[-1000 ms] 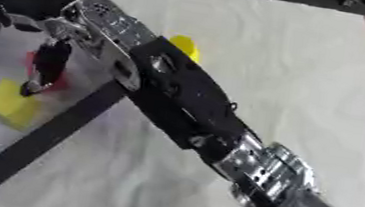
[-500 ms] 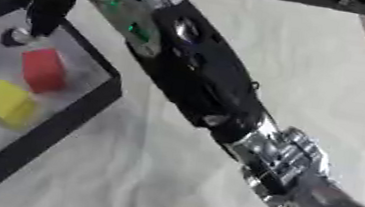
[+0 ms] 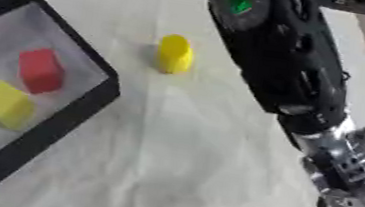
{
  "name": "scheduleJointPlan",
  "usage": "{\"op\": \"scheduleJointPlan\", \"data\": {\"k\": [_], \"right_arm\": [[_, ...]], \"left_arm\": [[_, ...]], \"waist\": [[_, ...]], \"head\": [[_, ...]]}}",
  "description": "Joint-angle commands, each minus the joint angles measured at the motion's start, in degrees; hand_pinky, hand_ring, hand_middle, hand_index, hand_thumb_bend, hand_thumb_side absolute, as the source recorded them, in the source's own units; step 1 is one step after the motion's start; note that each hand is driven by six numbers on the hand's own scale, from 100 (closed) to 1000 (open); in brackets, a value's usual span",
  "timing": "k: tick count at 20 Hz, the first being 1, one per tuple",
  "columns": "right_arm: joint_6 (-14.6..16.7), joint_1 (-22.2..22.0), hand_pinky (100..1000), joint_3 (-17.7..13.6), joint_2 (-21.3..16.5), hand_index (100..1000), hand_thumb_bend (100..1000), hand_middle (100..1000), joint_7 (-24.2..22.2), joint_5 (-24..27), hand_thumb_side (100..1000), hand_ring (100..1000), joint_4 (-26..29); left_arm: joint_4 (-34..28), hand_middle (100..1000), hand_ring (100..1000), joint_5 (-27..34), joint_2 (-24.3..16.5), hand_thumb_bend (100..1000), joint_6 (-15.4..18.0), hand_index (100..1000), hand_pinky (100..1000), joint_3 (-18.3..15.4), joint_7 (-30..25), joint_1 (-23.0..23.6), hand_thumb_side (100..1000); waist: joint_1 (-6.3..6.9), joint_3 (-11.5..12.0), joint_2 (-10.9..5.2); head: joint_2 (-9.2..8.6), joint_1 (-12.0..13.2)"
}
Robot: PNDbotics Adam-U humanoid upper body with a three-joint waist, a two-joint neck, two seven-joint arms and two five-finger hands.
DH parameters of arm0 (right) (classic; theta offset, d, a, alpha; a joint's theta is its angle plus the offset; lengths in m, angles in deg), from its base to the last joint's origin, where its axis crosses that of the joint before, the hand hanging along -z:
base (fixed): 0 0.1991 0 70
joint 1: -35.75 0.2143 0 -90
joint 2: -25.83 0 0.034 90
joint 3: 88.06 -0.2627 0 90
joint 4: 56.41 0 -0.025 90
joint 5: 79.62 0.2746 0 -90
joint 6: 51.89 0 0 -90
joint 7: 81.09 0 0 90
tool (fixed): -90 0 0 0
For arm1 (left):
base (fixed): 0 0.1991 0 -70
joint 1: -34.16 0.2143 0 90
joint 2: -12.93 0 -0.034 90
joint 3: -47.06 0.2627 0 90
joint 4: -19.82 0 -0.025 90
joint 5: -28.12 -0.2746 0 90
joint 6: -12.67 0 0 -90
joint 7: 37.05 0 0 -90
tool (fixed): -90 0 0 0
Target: Pick up objects on the table and place them in the box.
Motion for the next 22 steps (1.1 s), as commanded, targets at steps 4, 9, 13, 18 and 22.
{"op": "scheduleJointPlan", "data": {"k": [4,9,13,18,22], "right_arm": [[-2.7,-1.3,877,-1.6,-7.9,816,645,748,-2.2,6.1,389,812,3.2],[-3.3,-1.5,877,-1.8,-8.4,816,645,748,-2.6,7.6,389,812,3.5],[-2.8,-5.0,874,0.3,-11.2,819,644,751,-5.0,10.1,370,814,0.5],[-2.0,-8.2,871,0.2,-12.3,824,655,758,-7.4,13.0,363,819,-0.6],[-2.6,-10.2,868,0.5,-10.6,826,664,761,-6.8,11.2,362,821,-1.0]], "left_arm": [[-0.6,829,856,-0.2,-1.5,596,-0.1,913,804,-0.5,-0.2,-0.2,716],[-0.6,829,856,-0.2,-1.5,596,-0.1,913,804,-0.5,-0.2,-0.2,716],[-0.4,829,857,-0.2,-1.4,599,-0.2,912,804,-0.4,-0.4,-0.2,716],[-0.3,829,857,-0.1,-1.2,601,-0.3,911,804,-0.2,-0.8,-0.3,716],[-0.1,829,859,0.0,-1.0,603,-0.3,912,804,0.0,-1.1,-0.4,717]], "waist": [[0.51,0.1,-1.72],[0.50,0.1,-1.71],[0.33,0.2,-1.30],[0.49,0.3,-1.07],[0.73,0.3,-0.89]], "head": [[-0.60,0.1],[-0.62,0.1],[-0.71,0.3],[-0.85,0.3],[-0.96,0.3]]}}
